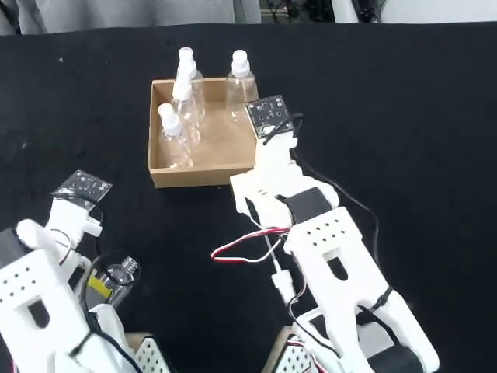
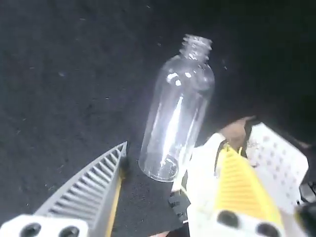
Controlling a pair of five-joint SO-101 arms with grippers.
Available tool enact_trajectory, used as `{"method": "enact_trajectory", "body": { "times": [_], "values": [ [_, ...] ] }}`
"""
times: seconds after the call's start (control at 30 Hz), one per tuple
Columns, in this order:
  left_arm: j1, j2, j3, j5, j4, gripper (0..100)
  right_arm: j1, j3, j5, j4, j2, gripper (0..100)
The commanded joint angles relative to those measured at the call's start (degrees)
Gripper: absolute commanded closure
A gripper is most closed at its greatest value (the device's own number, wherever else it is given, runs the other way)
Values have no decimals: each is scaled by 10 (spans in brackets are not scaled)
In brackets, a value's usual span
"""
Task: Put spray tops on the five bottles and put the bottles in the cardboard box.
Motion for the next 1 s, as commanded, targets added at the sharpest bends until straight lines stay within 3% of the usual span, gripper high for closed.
{"method": "enact_trajectory", "body": {
  "times": [0.0,0.17,0.37,0.63,0.97],
  "values": [
    [-4,58,-30,-33,6,730,-11,-4,6,2,-31,736],
    [7,104,-15,-41,-4,730,-11,-4,6,2,-31,736],
    [47,113,79,-33,-80,730,-11,-4,6,3,-31,736],
    [92,113,159,47,-174,730,-11,-4,6,3,-31,736],
    [116,113,159,67,-175,863,-11,-4,6,4,-32,736]
  ]
}}
